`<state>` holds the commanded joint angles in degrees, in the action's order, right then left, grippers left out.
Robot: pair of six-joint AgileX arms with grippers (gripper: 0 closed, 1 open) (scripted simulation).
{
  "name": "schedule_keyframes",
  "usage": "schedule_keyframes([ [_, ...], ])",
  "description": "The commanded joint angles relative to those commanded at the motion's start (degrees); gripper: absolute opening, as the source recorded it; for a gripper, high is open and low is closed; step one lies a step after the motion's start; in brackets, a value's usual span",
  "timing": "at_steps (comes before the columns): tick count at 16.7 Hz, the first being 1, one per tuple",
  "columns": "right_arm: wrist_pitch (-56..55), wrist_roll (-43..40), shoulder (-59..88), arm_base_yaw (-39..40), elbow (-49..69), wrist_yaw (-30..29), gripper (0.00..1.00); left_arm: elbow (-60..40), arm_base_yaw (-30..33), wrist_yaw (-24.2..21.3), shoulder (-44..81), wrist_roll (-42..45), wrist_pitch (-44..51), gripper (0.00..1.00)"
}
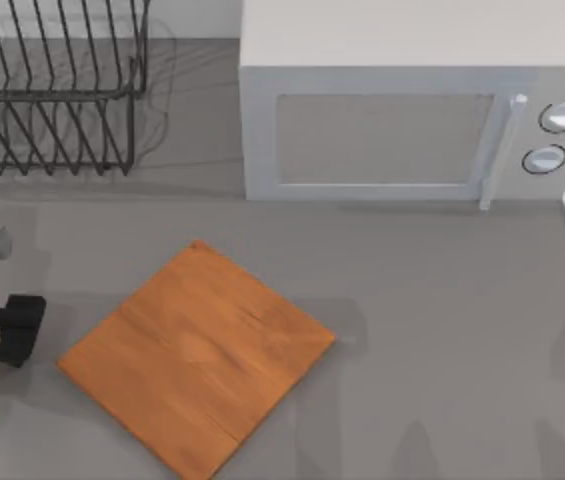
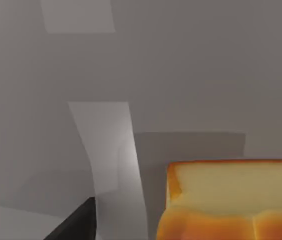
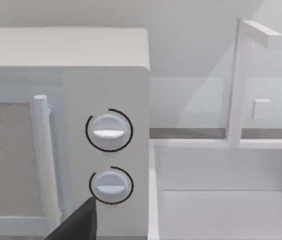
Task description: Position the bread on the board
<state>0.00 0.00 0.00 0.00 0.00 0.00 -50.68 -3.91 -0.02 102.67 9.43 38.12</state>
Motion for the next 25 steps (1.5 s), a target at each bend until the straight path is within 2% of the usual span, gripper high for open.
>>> schedule_keyframes([
  [10, 0.0, 0.0, 0.0, 0.0, 0.0, 0.0, 1.0, 0.0, 0.0, 0.0, 0.0, 0.0, 0.0, 0.02],
  [21, 0.0, 0.0, 0.0, 0.0, 0.0, 0.0, 1.0, -1.8, 0.1, -0.3, -2.3, -0.1, 2.0, 0.0],
  [25, 0.0, 0.0, 0.0, 0.0, 0.0, 0.0, 1.0, -7.2, 0.3, -0.3, -5.1, 0.0, 11.0, 0.0],
])
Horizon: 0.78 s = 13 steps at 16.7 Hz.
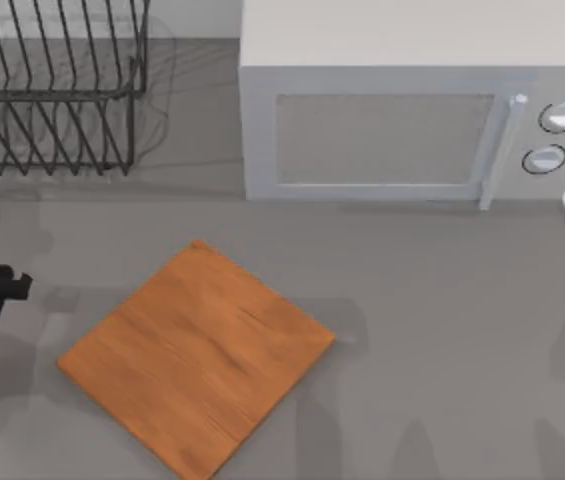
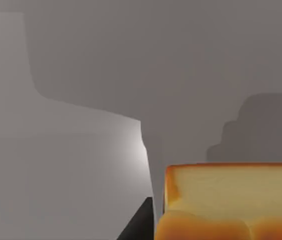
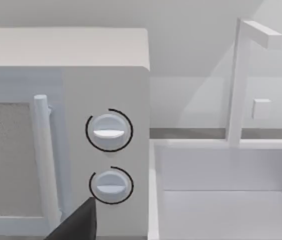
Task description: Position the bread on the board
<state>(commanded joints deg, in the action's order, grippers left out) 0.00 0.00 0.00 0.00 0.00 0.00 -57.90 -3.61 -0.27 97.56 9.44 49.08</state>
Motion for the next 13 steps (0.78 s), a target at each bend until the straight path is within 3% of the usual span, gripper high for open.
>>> schedule_keyframes([
  [5, 0.0, 0.0, 0.0, 0.0, 0.0, 0.0, 1.0, -7.4, 0.0, 0.0, -5.2, -0.4, 12.8, 0.0],
  [13, 0.0, 0.0, 0.0, 0.0, 0.0, 0.0, 1.0, -9.2, 2.0, 0.1, -4.4, -2.4, 13.8, 0.0],
])
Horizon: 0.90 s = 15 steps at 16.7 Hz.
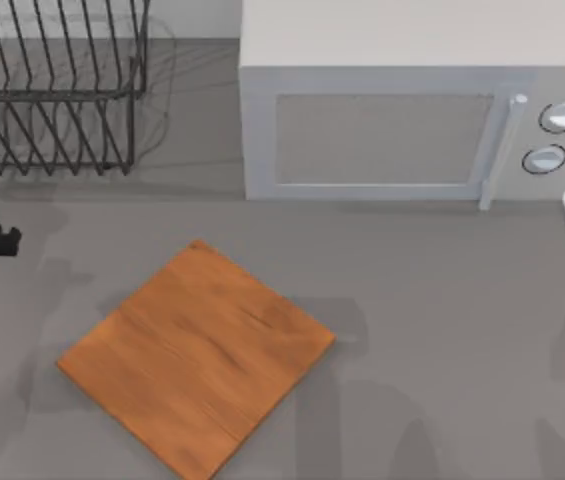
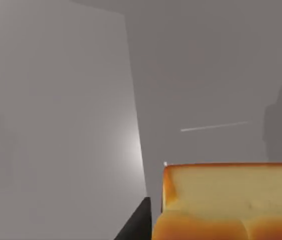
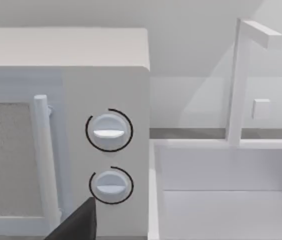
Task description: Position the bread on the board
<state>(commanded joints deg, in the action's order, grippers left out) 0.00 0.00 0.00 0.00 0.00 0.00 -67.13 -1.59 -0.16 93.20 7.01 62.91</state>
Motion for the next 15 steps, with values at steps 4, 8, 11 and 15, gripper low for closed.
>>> schedule_keyframes([
  [4, 0.0, 0.0, 0.0, 0.0, 0.0, 0.0, 1.0, -3.7, 10.2, 0.2, 4.9, -10.6, -0.3, 0.0],
  [8, 0.0, 0.0, 0.0, 0.0, 0.0, 0.0, 1.0, -7.6, 23.8, 0.4, 10.6, -26.9, -1.2, 0.0],
  [11, 0.0, 0.0, 0.0, 0.0, 0.0, 0.0, 1.0, -10.0, 32.3, 0.6, 13.4, -36.0, -2.4, 0.0],
  [15, 0.0, 0.0, 0.0, 0.0, 0.0, 0.0, 1.0, -10.9, 35.9, 0.8, 14.3, -39.7, -3.3, 0.0],
])
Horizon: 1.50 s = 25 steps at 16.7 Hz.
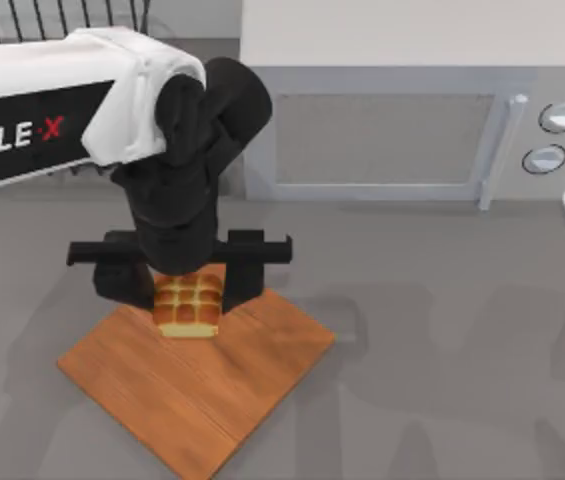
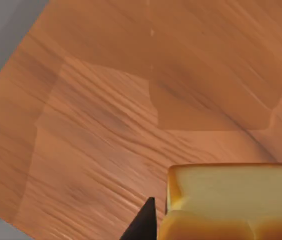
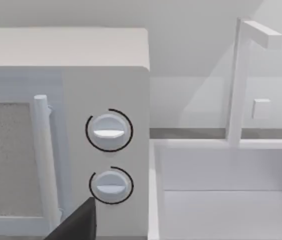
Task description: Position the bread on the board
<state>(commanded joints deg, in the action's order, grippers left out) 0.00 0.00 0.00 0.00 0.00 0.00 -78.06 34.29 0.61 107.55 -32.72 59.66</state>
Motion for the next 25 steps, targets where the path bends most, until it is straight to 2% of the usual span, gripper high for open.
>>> schedule_keyframes([
  [25, 0.0, 0.0, 0.0, 0.0, 0.0, 0.0, 1.0, 6.5, 0.0, 0.0, 3.2, 0.1, -9.7, 0.0],
])
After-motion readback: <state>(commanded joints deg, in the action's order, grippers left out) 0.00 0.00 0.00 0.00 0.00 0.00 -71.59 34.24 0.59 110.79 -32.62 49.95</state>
